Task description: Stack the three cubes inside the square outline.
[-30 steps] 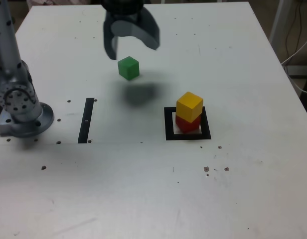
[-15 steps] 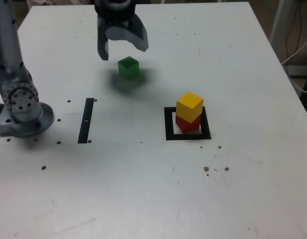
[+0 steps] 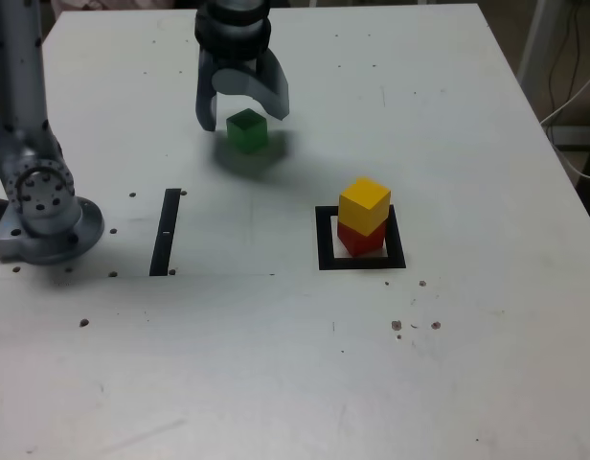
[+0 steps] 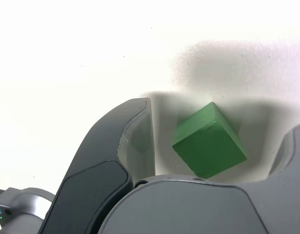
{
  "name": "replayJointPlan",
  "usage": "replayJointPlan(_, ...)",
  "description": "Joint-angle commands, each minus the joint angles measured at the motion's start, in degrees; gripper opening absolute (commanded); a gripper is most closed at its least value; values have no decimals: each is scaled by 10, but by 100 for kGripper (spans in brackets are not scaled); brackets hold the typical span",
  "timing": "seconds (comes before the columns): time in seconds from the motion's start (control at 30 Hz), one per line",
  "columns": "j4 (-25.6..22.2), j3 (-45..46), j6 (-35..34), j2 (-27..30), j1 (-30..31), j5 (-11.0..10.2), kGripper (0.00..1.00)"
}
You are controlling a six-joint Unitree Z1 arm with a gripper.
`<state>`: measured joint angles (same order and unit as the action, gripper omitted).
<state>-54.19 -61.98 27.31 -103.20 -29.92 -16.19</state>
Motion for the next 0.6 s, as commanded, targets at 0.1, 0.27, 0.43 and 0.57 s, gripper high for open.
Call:
replayJointPlan(0.1, 8, 3, 24, -24, -1, 19, 87)
replayJointPlan(0.27, 14, 4, 39, -43, -6, 29, 82)
replayJointPlan(0.43, 18, 5, 45, -44, -8, 29, 77)
replayJointPlan(0.57, 21, 5, 47, -44, -8, 29, 69)
